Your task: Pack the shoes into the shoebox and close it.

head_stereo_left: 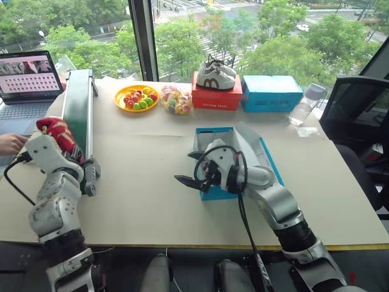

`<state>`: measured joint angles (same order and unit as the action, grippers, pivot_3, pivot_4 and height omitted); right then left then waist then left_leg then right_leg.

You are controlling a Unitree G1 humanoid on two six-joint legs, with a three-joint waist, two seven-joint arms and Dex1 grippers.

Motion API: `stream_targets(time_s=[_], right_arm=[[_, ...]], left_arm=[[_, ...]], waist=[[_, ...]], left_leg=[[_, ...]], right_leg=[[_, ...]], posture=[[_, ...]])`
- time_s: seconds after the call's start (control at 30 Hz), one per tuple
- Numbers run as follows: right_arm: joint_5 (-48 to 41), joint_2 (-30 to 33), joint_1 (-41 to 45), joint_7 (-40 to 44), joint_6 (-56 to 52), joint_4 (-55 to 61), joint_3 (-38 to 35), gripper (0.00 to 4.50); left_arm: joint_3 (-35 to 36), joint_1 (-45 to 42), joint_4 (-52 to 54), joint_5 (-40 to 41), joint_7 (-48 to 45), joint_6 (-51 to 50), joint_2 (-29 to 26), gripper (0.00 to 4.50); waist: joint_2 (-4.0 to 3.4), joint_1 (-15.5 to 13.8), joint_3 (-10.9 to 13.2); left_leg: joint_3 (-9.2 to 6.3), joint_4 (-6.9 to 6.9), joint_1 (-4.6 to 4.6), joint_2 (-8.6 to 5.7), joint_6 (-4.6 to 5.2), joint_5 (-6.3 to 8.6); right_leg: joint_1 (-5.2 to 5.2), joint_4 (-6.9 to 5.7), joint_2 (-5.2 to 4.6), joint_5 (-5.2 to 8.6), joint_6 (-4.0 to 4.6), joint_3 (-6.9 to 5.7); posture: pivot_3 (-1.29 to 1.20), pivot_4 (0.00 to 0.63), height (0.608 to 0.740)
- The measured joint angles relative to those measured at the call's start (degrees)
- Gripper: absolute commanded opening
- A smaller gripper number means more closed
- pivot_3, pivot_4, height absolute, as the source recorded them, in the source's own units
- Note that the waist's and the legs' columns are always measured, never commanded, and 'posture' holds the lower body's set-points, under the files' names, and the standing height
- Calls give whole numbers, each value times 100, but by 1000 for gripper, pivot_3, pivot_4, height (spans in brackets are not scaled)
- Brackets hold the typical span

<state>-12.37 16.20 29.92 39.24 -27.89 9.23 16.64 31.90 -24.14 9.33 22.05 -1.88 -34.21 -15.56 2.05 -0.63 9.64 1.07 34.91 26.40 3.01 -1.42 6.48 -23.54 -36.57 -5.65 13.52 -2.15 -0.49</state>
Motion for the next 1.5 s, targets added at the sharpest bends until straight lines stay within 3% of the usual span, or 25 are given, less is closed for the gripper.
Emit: stream_targets(time_s=[0.13, 0.2, 0.33, 0.4, 0.5, 0.97, 1.37, 1.5], right_arm=[[-201, -344, 192, -360, -304, -149, -441, 4500], [-1076, -1196, 648, -1239, -1412, -533, -1595, 4500], [-2424, -1936, 1402, -2345, -2754, -850, -3036, 4500], [-3107, -2039, 1672, -2887, -3399, -1010, -3739, 4500], [-3679, -2097, 1776, -3418, -3911, -1022, -4191, 4500], [-4998, -2062, 1808, -4367, -4505, -670, -4414, 4500], [-4494, -1388, 1402, -3946, -4414, -211, -3175, 4500], [-4433, -1377, 1402, -3927, -4296, -275, -3142, 3535]], left_arm=[[-389, -140, 637, 691, -408, 122, 316, 917], [-742, -45, 1065, 1655, -724, -452, 630, 917], [-1514, 302, 1399, 2398, -1106, -1120, 738, 917], [-1781, 466, 1482, 2605, -1175, -1308, 732, 917], [-1935, 474, 1483, 2764, -1185, -1416, 692, 917], [-2209, 151, 1104, 2832, -1469, -1391, 577, 917], [-2531, 36, 1079, 2582, -1329, -1382, 504, 917], [-2536, 36, 1083, 2581, -1302, -1383, 504, 900]], waist=[[1, 4, 0], [-1, 26, 1], [-1, 72, 0], [-2, 88, 1], [-5, 113, 3], [-8, 139, 4], [-9, 141, 5], [-9, 140, 5]], left_leg=[[0, -6, 1, 0, 15, -9], [-1, -2, 1, 1, 42, -26], [-2, -6, -2, 4, 45, -27], [-3, -7, -2, 4, 46, -27], [-3, -6, -1, 4, 46, -27], [-5, -11, 2, 4, 48, -27], [-5, -21, 28, 5, 54, -23], [-6, -15, 71, 5, 55, -24]], right_leg=[[4, 9, 1, 0, -2, 0], [3, -5, 2, -1, -2, 3], [3, -9, 5, 0, 0, 4], [2, -9, 7, 2, 2, 4], [0, -7, 6, 3, 4, 4], [-2, 2, 8, 6, 4, 4], [-13, 38, 10, 3, 0, 3], [-54, 32, 13, -1, -2, 3]], posture=[[0, 150, 738], [0, 150, 738], [0, 150, 738], [0, 150, 738], [0, 150, 738], [0, 150, 738], [0, 150, 738], [0, 150, 738]])
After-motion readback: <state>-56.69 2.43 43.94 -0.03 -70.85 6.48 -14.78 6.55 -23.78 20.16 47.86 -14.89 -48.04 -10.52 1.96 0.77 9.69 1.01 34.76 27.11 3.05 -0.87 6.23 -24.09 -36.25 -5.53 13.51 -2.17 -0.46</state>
